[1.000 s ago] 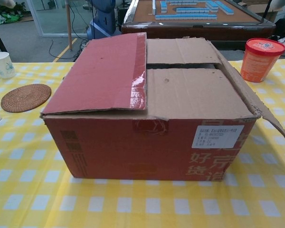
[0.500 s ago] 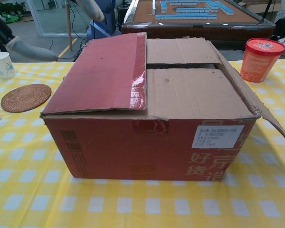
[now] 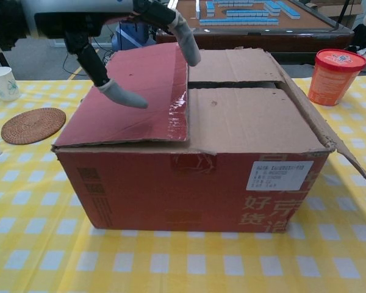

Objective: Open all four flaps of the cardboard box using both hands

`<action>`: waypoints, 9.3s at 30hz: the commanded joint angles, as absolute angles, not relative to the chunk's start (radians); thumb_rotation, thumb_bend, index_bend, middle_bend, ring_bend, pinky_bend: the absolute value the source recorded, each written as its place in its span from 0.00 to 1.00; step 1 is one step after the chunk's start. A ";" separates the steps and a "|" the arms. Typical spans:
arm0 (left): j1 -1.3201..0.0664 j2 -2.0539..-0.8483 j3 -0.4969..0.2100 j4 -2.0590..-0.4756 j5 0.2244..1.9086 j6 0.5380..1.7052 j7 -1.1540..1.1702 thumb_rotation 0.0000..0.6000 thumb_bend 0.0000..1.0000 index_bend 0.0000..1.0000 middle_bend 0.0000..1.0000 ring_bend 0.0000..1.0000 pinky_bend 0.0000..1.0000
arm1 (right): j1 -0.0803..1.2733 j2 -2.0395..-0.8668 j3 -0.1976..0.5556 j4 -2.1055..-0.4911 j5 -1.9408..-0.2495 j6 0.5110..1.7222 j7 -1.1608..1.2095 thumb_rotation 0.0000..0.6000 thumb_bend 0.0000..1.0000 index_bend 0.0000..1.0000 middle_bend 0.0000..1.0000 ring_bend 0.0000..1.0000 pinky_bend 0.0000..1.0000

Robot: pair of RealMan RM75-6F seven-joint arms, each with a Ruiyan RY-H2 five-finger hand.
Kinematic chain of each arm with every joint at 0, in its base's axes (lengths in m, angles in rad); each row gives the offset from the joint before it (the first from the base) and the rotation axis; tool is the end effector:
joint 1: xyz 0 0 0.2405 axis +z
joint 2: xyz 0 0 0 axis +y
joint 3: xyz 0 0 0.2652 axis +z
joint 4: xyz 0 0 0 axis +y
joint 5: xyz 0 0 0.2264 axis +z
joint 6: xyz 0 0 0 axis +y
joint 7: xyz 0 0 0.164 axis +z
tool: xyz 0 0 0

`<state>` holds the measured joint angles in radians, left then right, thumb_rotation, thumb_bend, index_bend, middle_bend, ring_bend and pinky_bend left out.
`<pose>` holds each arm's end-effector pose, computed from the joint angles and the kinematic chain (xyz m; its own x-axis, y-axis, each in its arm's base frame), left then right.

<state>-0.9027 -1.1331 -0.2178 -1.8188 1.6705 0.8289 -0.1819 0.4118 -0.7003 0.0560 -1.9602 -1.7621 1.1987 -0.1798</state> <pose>-0.0249 0.3341 0.0499 0.4559 0.2574 0.8520 0.5724 -0.8178 -0.0592 -0.1825 -0.2586 0.1820 0.7037 0.0192 0.7103 -0.5890 -0.5433 0.5982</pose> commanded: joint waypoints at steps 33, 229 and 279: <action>-1.107 -1.194 -0.221 -1.835 1.256 0.660 0.240 0.42 0.23 0.44 0.30 0.10 0.00 | 0.393 -0.695 0.066 -1.921 -1.768 1.232 -0.122 1.00 0.71 0.22 0.36 0.26 0.10; -0.373 -0.779 -0.122 -1.904 1.380 1.227 0.010 0.36 0.23 0.35 0.25 0.11 0.00 | 1.227 -1.272 0.313 -1.257 -0.606 0.774 -0.567 1.00 0.23 0.00 0.00 0.00 0.09; -0.375 -0.831 -0.127 -1.847 1.394 1.218 -0.021 0.40 0.23 0.37 0.25 0.11 0.00 | 0.835 -0.993 0.123 -1.923 -1.188 0.773 -0.116 1.00 0.65 0.21 0.21 0.10 0.09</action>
<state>-0.3748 -0.8307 -0.1270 -1.8474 1.3944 1.2178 -0.0210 0.8335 -0.9911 0.1217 -1.9247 -1.1901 0.7749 -0.1150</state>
